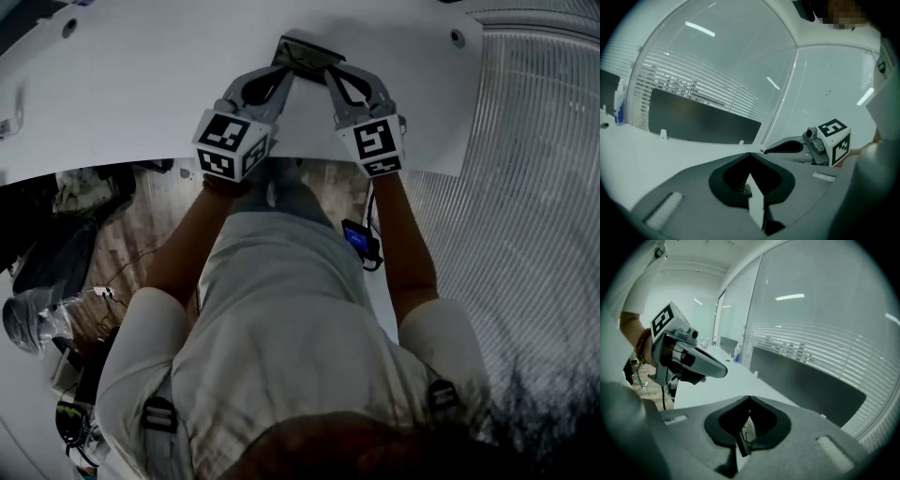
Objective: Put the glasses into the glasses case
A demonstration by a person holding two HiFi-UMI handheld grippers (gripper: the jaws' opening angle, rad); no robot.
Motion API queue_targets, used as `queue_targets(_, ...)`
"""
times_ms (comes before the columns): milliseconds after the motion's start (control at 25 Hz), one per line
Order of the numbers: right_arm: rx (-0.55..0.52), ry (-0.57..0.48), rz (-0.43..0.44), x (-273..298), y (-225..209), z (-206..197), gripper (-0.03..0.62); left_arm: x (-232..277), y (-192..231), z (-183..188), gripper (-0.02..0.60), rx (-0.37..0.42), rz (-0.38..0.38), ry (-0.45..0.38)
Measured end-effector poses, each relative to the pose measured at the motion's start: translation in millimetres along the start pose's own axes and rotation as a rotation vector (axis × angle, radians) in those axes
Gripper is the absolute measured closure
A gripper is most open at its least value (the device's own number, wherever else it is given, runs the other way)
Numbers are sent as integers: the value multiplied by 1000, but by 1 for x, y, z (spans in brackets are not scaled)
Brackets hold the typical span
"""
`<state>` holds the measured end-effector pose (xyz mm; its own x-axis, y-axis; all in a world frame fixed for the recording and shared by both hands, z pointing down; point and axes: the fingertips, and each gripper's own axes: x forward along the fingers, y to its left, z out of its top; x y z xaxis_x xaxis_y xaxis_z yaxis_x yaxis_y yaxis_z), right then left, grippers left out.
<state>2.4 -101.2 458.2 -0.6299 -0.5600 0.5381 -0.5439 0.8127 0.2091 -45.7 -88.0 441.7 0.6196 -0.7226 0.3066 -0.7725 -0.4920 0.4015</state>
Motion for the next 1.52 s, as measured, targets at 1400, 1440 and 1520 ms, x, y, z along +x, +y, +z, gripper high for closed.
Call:
queue_targets(1400,333,-572,-220,-231,-11,168,592,-86,-172,141,580,205,-189,-258)
queue_targets(1440,336,-573,-221,-232,-12,168,592,-85,-173,142,580,208,-191,-259)
queue_targets(1520,339,-576,-224,-234,-13,168,592,-85,-174,144,580,212,-192,-261)
